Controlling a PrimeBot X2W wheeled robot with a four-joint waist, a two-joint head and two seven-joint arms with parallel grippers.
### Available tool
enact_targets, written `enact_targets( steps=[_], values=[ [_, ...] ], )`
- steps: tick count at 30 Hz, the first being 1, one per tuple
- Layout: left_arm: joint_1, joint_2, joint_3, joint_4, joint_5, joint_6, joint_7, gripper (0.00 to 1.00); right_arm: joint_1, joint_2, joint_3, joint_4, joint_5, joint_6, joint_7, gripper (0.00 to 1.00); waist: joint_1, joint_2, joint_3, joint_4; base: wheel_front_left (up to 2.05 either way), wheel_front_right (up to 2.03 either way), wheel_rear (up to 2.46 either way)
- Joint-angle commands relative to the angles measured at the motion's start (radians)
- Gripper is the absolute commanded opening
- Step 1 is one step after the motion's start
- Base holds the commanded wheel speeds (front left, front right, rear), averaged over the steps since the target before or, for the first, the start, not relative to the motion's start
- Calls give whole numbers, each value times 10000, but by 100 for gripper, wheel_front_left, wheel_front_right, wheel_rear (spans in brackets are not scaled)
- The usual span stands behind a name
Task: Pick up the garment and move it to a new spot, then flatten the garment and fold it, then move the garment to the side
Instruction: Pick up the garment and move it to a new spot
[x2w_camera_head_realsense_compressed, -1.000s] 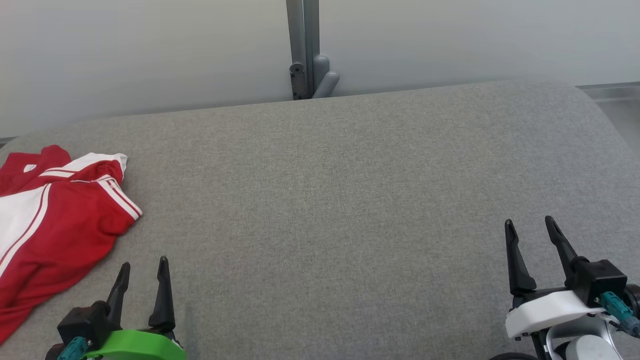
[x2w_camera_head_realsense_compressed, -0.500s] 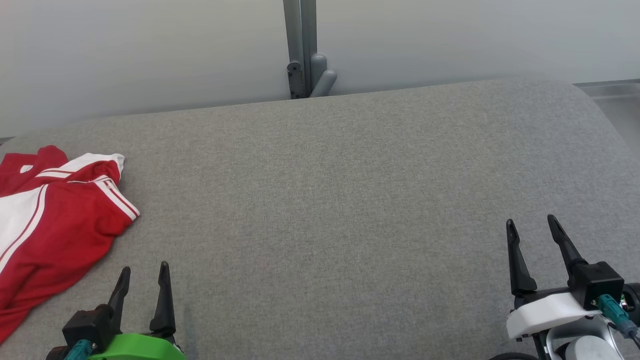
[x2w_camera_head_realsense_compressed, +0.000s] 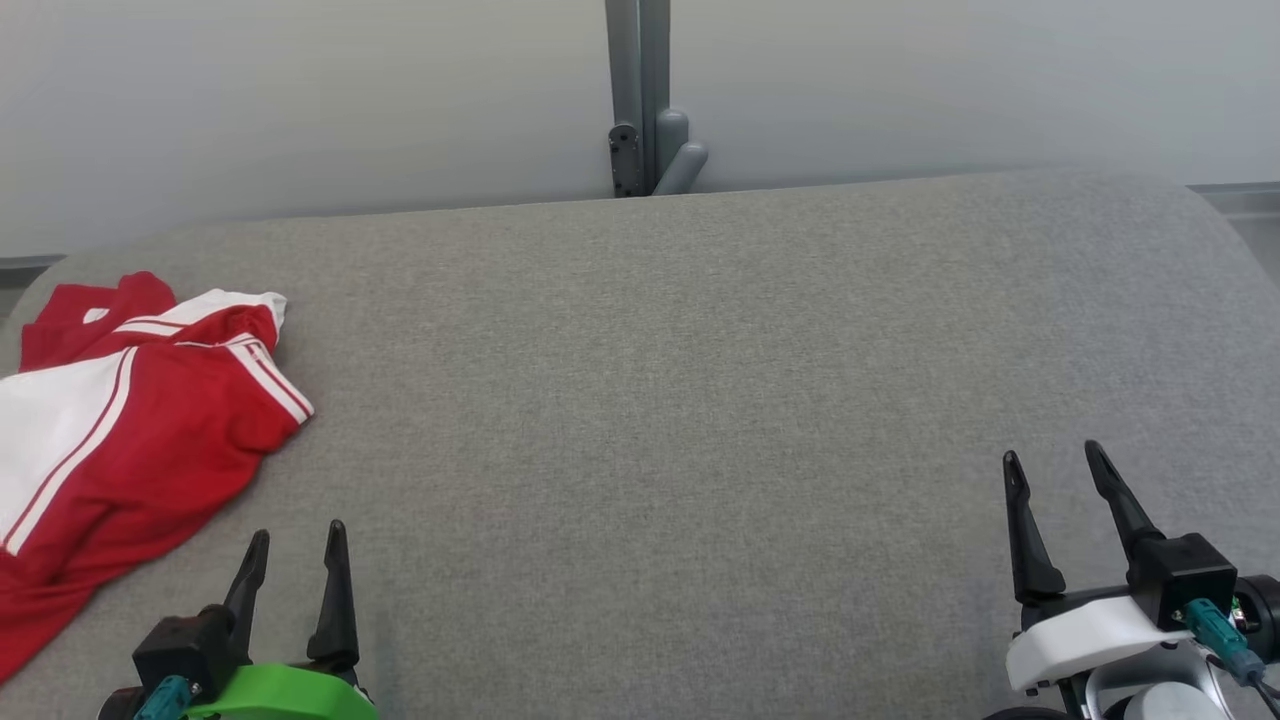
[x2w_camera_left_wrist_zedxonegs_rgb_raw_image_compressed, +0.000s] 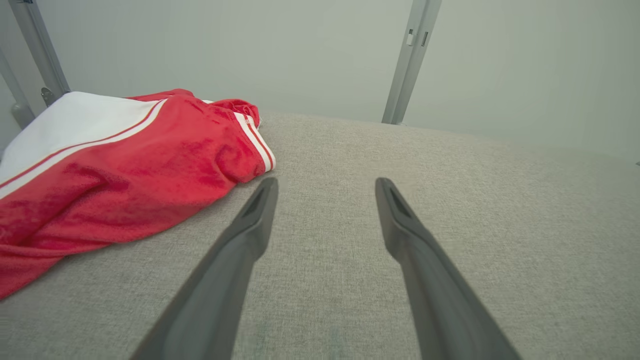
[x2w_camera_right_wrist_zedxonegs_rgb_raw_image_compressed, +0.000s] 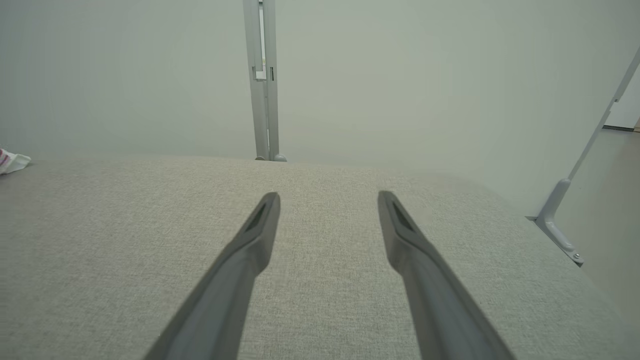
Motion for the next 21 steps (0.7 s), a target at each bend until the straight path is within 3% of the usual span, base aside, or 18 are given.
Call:
enact_targets(
  steps=[1,13,21],
  values=[
    [-89,-10,-1,-17,-66,1,-29,100,106,-38,18,-22,-8,1,-34,100,0,116,-25,463,0,0,0],
    [411,151,396,-65,-74,2,-18,100,-69,-50,724,188,120,-1,-32,100,0,116,-293,3243,0,0,0],
    [598,222,750,-154,-176,0,-17,100,-174,-49,1299,311,259,-1,-32,100,0,116,-274,3612,0,0,0]
  ],
)
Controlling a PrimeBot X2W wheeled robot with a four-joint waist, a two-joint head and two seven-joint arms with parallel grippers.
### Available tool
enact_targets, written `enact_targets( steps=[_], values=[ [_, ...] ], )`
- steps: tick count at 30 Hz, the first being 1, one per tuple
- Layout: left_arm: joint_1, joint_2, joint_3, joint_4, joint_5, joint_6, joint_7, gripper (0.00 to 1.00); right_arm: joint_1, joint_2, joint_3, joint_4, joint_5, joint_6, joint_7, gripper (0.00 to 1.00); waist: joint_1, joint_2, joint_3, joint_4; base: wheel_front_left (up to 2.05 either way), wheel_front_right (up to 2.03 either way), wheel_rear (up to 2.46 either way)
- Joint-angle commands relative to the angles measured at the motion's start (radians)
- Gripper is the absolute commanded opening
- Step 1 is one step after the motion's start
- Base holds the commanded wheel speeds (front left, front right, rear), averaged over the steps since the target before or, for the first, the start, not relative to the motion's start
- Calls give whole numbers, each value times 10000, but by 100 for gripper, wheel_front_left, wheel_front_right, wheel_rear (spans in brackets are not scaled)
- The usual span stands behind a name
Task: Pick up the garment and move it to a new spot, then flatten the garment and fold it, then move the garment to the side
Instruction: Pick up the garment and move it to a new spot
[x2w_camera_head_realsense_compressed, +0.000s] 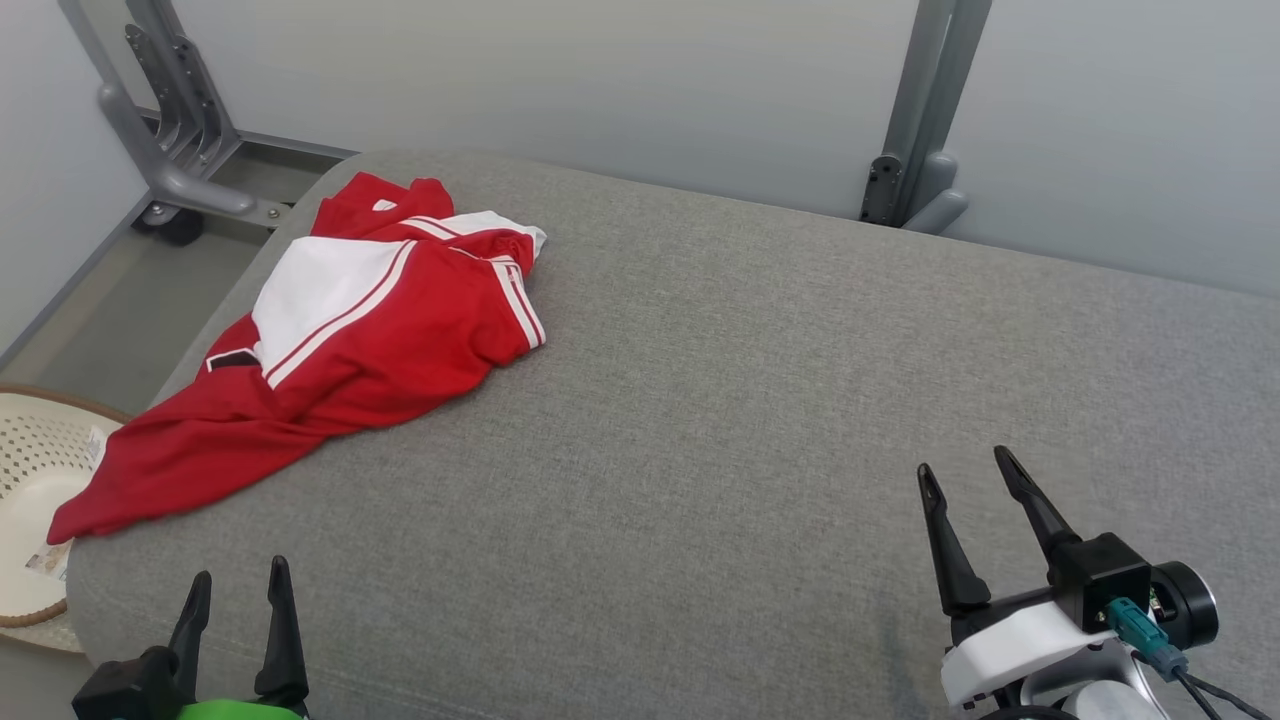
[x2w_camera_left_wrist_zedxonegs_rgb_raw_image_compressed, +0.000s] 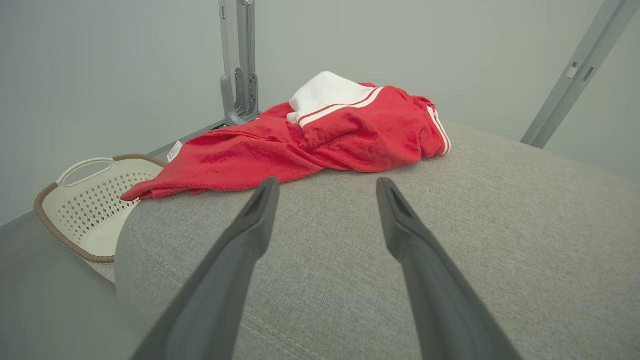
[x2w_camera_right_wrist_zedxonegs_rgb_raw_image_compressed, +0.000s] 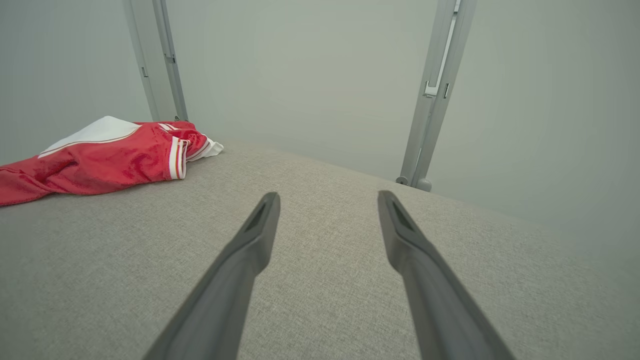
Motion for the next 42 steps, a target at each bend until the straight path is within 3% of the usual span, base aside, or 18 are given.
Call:
enact_targets(
  steps=[1,10,17,21,28,33,34,35,36,42],
  values=[
    [18,63,9,-27,-69,4,-1,100,-12,-72,71,10,89,-3,-31,100,0,115,-8,173,0,0,0],
    [-1199,217,-433,882,-513,4,2,100,-366,-475,306,-116,49,-3,-31,100,0,115,1032,-606,0,0,0],
    [-4105,1032,-1290,3091,-2072,4,298,100,-1120,-886,450,-312,1,-3,-31,100,0,115,2856,-1564,0,0,0],
    [-5357,1277,-1428,4139,-2875,4,1068,100,-1418,-1018,425,-363,8,-3,-31,100,0,115,3486,-1896,0,0,0],
    [-6920,1675,-1183,6032,-3546,35,1912,100,-1717,-944,494,-338,29,-3,-31,100,0,115,3799,-2362,0,0,0],
    [-7354,1840,-1079,7259,-3664,306,2263,100,-1713,-821,570,-229,96,-3,-31,100,0,115,3635,-2562,0,0,0],
    [-7397,1813,-1065,7434,-3738,277,2327,89,-1696,-799,567,-217,101,-3,-31,100,0,115,3589,-2582,0,0,0],
    [-7448,1838,-1028,7588,-3819,245,2373,25,-1667,-776,561,-198,105,-3,-31,100,0,115,3532,-2598,0,0,0],
    [-7466,1877,-1036,7717,-3815,225,2381,0,-1623,-745,546,-189,110,-3,-31,100,0,115,3464,-2610,0,0,0],
    [-7165,2135,-1111,7842,-3822,115,2179,0,-1289,-586,456,-92,168,-3,-31,100,0,115,2906,-2644,0,0,0]
  ],
)
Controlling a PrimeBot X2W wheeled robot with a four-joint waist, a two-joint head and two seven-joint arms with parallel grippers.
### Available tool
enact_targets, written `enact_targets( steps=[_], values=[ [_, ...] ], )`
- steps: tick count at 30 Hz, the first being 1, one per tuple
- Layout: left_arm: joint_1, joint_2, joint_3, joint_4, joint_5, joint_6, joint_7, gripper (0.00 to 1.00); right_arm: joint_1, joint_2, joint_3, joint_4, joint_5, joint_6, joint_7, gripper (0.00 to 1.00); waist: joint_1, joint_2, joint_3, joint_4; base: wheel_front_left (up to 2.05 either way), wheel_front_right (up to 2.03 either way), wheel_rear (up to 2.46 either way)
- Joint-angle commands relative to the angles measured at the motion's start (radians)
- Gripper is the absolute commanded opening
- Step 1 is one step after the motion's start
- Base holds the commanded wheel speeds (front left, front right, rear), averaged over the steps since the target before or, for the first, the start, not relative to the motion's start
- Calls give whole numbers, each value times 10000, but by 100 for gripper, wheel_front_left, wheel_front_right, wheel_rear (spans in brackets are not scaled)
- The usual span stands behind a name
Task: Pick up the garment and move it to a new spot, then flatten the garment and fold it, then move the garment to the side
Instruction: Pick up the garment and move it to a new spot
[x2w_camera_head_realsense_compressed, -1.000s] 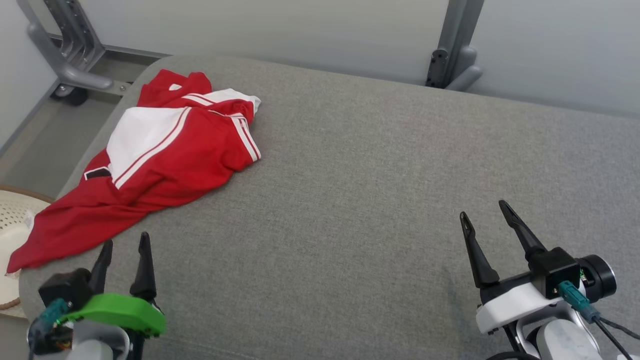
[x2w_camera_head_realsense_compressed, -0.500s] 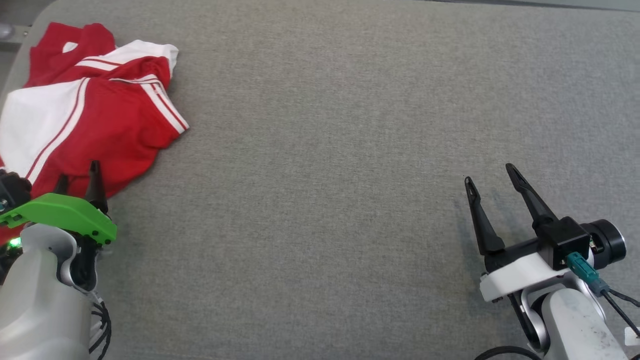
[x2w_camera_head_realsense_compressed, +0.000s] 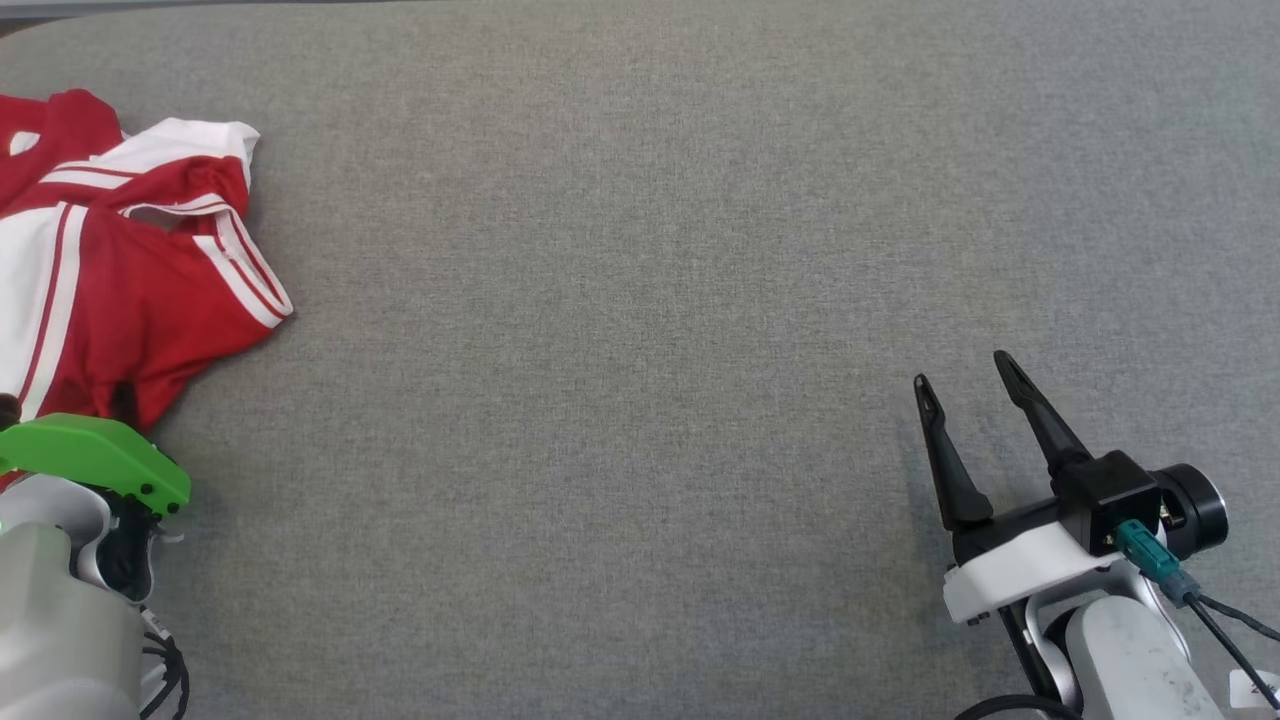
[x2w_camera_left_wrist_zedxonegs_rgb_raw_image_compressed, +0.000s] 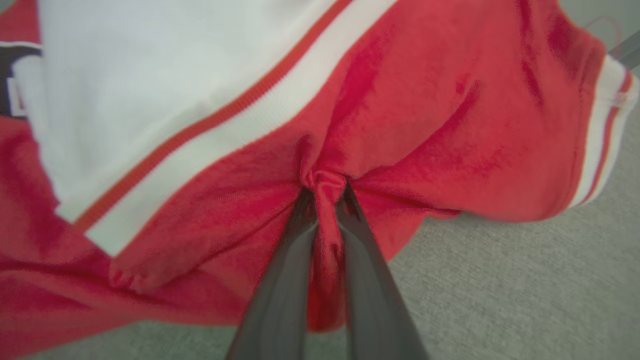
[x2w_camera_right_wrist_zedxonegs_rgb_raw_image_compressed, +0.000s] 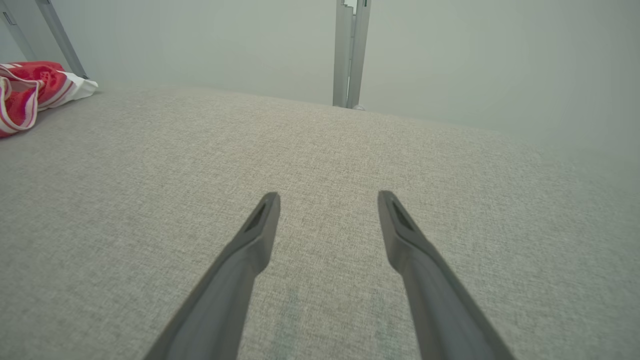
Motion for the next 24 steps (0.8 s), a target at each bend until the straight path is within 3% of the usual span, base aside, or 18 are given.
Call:
enact_targets(
  steps=[1,5,8,9,10,19,24],
  values=[
    [263,165,28,-151,-36,-61,-125,0,203,34,-83,32,92,-3,-31,100,-1,116,-394,3,0,0,0],
    [580,420,34,-1010,-193,-126,-249,0,549,168,-258,73,90,-3,-31,100,-1,116,-786,140,0,0,0],
    [867,749,79,-2107,-242,-144,-173,0,765,241,-336,78,115,-3,-31,100,-1,116,-1021,283,0,0,0],
    [1055,974,154,-3091,-292,-36,2,0,833,285,-371,84,129,-3,-31,100,-1,116,-1116,379,0,0,0],
    [1055,974,154,-3091,-292,-36,2,0,833,285,-371,84,129,-3,-31,100,-1,116,-1116,379,0,0,0],
    [2644,1619,774,-9101,-930,1137,1904,0,871,470,-294,142,192,-3,-31,100,-1,116,-1353,468,0,0,0],
    [3637,1615,878,-12362,-1356,1725,2926,0,831,507,-319,169,279,-3,-30,100,-1,116,-1392,194,0,0,0]
  ],
)
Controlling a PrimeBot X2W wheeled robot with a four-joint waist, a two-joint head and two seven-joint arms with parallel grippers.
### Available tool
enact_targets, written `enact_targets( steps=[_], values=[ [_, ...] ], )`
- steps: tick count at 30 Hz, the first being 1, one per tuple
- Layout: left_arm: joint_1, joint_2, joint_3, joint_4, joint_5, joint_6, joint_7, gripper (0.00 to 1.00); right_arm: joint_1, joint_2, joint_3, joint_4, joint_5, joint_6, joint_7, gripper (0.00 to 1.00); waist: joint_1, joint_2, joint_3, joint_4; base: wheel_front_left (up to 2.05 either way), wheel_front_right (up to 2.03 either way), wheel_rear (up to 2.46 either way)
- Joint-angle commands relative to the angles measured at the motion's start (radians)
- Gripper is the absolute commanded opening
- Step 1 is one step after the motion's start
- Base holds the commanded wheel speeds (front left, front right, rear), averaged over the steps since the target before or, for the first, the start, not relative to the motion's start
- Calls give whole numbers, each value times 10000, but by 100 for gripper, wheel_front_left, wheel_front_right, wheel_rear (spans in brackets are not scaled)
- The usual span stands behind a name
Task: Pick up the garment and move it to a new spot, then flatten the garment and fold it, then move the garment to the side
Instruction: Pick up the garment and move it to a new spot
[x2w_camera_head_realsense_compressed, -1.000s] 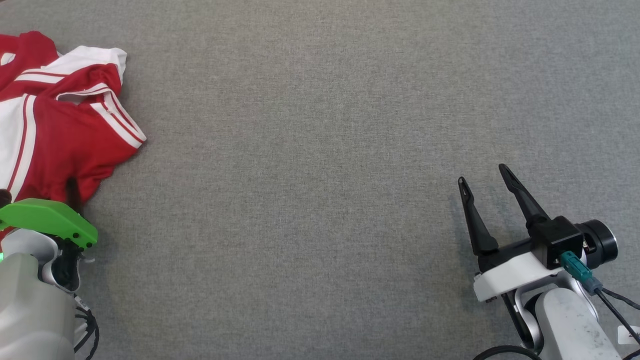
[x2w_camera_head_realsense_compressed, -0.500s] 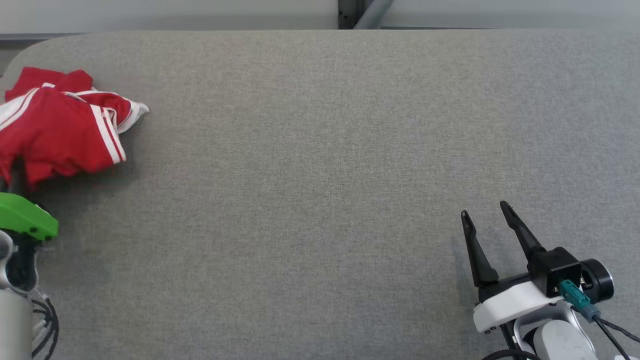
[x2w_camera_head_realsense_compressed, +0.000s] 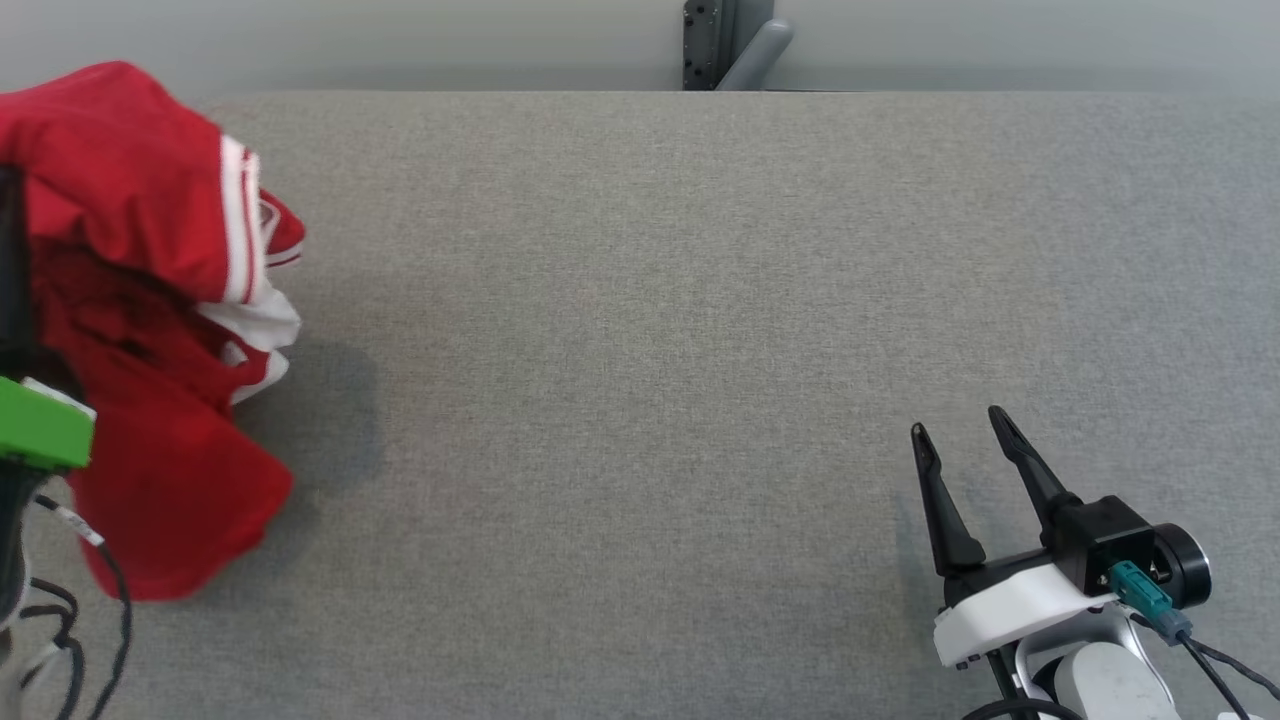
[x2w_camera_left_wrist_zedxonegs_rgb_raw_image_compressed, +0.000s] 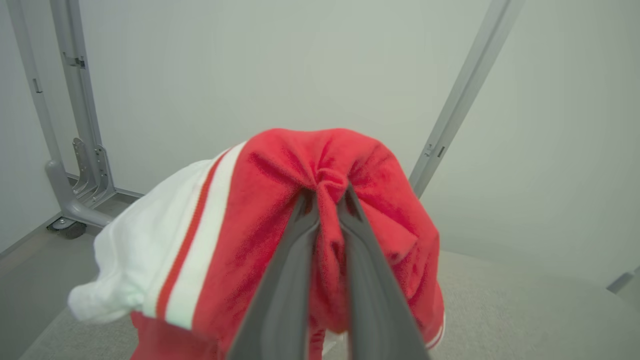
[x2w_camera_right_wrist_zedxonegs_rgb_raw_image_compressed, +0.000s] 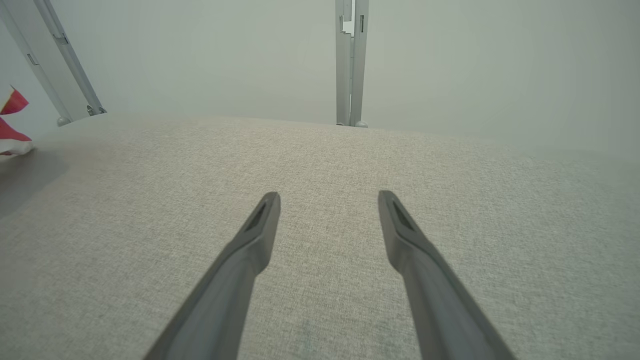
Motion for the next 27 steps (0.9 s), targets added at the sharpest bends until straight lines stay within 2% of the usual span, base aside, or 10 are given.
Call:
enact_targets(
  steps=[1,7,10,13,17,21,27],
  values=[
    [231,-111,-100,-618,-133,68,179,0,32,-32,-53,16,31,-3,-30,100,0,115,-30,-174,0,0,0],
    [628,-823,-1125,-3795,-981,282,1145,0,-50,11,-284,-34,91,-3,-30,100,0,115,-8,-751,0,0,0],
    [335,-1217,-2067,-4658,-1029,325,1489,0,-76,27,-366,-45,110,-3,-30,100,0,115,-10,-1069,0,0,0],
    [23,-1683,-3227,-4882,-879,340,1846,0,-161,26,-345,-30,150,-3,-30,100,0,115,-2,-1493,0,0,0],
    [-314,-2492,-4609,-4016,-576,360,1946,0,-242,31,-278,-6,367,-3,-30,100,0,115,6,-2161,0,0,0],
    [-579,-3287,-5515,-2102,-221,257,1610,0,-248,36,-170,5,568,-3,-30,100,0,115,91,-2834,0,0,0],
    [-1007,-3647,-6118,1562,561,-83,712,0,-83,41,-184,53,772,-3,-30,100,0,115,223,-3608,0,0,0]
  ],
)
